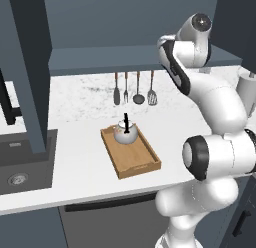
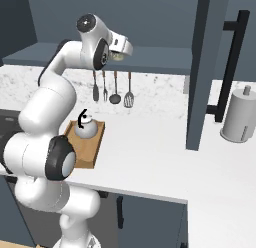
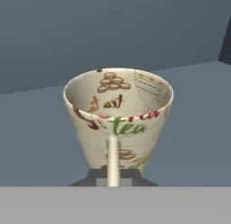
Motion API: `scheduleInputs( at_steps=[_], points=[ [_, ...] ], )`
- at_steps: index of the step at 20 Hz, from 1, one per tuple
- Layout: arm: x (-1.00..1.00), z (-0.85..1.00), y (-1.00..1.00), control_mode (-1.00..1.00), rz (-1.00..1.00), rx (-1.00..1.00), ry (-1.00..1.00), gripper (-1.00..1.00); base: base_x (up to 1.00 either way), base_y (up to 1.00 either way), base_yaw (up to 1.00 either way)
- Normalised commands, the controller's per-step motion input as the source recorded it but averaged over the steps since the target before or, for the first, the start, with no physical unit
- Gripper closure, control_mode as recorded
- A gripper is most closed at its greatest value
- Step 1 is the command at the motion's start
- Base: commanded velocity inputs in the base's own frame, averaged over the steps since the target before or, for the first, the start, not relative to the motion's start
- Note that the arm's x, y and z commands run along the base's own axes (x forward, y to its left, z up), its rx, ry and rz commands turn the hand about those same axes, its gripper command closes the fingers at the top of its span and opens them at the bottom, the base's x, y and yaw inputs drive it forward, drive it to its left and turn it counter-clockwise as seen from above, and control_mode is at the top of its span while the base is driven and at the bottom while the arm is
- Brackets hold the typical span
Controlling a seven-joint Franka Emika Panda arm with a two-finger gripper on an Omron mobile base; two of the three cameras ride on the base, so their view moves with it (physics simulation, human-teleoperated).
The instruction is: Pick the kettle from the counter and place it on the tray. Then pick the mug from the cabinet and place it on the tray. Then close the cabinet doors.
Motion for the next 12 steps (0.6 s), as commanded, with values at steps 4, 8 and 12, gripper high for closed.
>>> scheduleInputs(
  at_steps=[4, 8, 12],
  points=[
    [-0.99, 0.0, 0.0, -1.0, 0.02, 0.03, 0.0, 1.0, 0.0, 0.0, 0.0],
    [-1.0, 0.02, -0.01, -1.0, 0.25, 0.0, -0.01, 1.0, 0.0, 0.0, 0.0],
    [-1.0, 0.02, 0.0, -1.0, 0.4, 0.0, 0.0, 1.0, 0.0, 0.0, 0.0]
  ],
)
